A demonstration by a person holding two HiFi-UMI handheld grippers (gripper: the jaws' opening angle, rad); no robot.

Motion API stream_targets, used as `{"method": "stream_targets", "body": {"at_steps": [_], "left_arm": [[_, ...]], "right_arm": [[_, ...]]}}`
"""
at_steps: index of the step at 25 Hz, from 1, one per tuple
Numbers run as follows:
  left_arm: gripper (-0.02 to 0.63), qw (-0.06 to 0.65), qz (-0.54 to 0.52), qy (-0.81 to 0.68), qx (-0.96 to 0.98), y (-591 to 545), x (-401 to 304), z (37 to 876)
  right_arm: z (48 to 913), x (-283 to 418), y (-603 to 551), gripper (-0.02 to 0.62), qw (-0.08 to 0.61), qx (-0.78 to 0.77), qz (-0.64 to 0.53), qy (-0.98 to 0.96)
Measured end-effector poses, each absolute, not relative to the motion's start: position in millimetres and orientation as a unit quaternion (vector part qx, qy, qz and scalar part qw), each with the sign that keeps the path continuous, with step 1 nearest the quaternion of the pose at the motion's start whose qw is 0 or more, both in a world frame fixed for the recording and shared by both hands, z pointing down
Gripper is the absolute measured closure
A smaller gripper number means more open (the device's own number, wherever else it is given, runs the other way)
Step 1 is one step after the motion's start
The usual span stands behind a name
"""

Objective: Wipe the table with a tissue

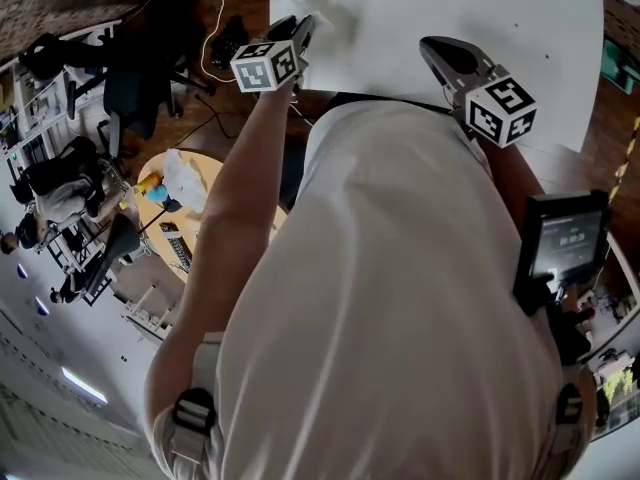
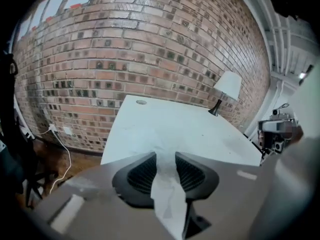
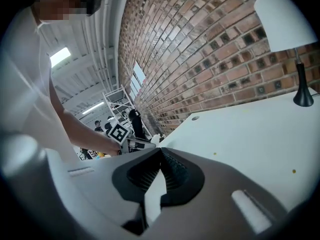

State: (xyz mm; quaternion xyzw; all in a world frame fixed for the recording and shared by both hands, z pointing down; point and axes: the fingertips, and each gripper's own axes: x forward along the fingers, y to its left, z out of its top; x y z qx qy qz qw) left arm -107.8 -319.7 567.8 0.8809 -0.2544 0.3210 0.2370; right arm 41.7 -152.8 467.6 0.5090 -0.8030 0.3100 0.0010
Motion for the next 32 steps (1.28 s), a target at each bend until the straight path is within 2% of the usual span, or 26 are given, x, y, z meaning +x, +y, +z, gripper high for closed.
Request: {"method": "stream_targets", "body": {"at_steps": [8,13,26,32], "left_arm": [[0.489,0.182,0.413,-0.169,0.876,-341.6,-94.5,575.3],[0.488,0.166,0.429,-0.137,0.877,-342.8,-85.1,594.4],[0.491,0.118,0.417,-0.25,0.866,-384.9,-85.1,589.6],[0.494,0.08,0.439,-0.234,0.864,-380.4,-84.1,609.7]], "right_arm": [[457.8,33.9,-152.5,0.588,-0.014,0.545,0.326,-0.772],[466.5,27.1,-143.1,0.588,-0.023,0.565,0.332,-0.755],[466.3,39.7,-133.3,0.588,-0.033,0.598,0.342,-0.724],[472.0,43.0,-119.3,0.588,-0.036,0.61,0.343,-0.714]]}}
